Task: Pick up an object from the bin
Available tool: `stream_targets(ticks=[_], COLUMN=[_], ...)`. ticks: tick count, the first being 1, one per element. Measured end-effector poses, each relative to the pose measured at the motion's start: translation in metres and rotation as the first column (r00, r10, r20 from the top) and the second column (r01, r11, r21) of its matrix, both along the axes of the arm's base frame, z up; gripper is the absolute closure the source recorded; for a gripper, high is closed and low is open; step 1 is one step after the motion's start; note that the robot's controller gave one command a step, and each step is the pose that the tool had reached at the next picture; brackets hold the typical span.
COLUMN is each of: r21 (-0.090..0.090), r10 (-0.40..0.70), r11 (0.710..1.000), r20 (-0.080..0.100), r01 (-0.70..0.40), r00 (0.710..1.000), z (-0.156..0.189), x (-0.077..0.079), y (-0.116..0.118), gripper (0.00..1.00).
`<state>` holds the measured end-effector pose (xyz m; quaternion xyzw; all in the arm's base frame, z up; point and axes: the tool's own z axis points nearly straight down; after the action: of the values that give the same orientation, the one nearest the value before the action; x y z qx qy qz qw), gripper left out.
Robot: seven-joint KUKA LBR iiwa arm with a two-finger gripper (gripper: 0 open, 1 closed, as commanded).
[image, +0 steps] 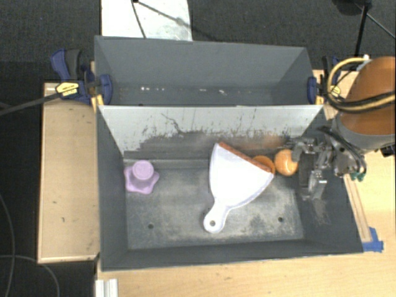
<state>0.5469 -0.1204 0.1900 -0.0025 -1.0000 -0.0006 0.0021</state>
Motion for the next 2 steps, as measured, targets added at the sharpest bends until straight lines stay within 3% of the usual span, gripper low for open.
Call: stream_targets(ticks=[1,2], r21=[-0.002,-0.005], r10=[0.003,0.168], r11=[1.0,0.986], r20=[0.007,0.008], r01=[-0.003,-0.168], r00=[1.0,0.986], z=[0.005,-0.004], x=[0.002,-0.002], y=[0.0,0.033], gripper=[0.0,0.0])
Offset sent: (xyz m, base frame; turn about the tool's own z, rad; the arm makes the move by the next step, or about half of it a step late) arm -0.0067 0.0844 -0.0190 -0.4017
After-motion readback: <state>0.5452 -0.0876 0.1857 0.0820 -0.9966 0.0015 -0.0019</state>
